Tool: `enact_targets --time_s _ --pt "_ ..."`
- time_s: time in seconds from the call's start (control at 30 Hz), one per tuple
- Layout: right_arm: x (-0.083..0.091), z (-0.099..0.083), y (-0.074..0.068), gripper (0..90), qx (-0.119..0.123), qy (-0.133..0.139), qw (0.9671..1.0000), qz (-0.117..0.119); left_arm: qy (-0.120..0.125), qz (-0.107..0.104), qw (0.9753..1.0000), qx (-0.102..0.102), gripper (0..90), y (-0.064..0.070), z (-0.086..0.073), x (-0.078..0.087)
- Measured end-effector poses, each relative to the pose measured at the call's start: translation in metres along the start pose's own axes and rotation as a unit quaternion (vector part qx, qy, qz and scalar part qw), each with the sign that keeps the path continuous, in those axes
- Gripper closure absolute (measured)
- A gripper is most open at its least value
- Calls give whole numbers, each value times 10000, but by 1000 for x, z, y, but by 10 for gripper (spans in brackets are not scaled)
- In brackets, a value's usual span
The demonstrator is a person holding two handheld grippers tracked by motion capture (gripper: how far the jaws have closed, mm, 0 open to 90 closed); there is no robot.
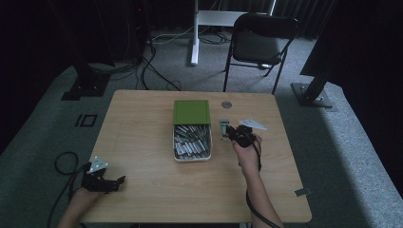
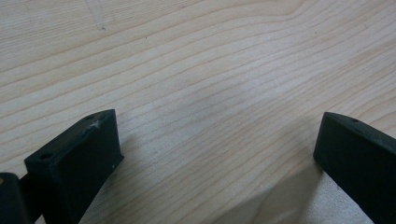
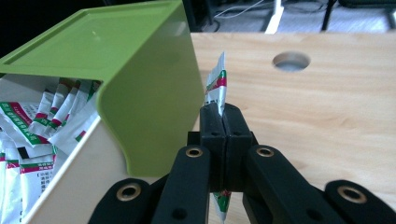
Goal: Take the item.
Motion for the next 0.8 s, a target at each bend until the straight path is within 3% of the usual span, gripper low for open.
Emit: enact_targets --time_s 0.27,0.47,0.6,0.8 --pt "-22 -17 6 898 -211 -161 9995 152 0 1 10000 -1 14 0 0 0" --pt "-31 -29 22 891 -303 -335 9990 7 0 1 10000 -2 14 0 0 0" --pt "-36 -34 29 842 -238 -395 9989 -79 2 1 10000 -3 14 0 0 0" --pt "-45 -39 43 684 -85 -554 9981 -238 1 1 10000 -1 14 0 0 0"
Point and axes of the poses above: each handheld gripper's, and its own axes: x roughly backward along the jaws, z roughly out of its top, y roughly to its right, the point moved 7 cm from there along -x, roughly forward along the jaws, and after that the axes turned 8 degrees about z, right-handed, at the moved point
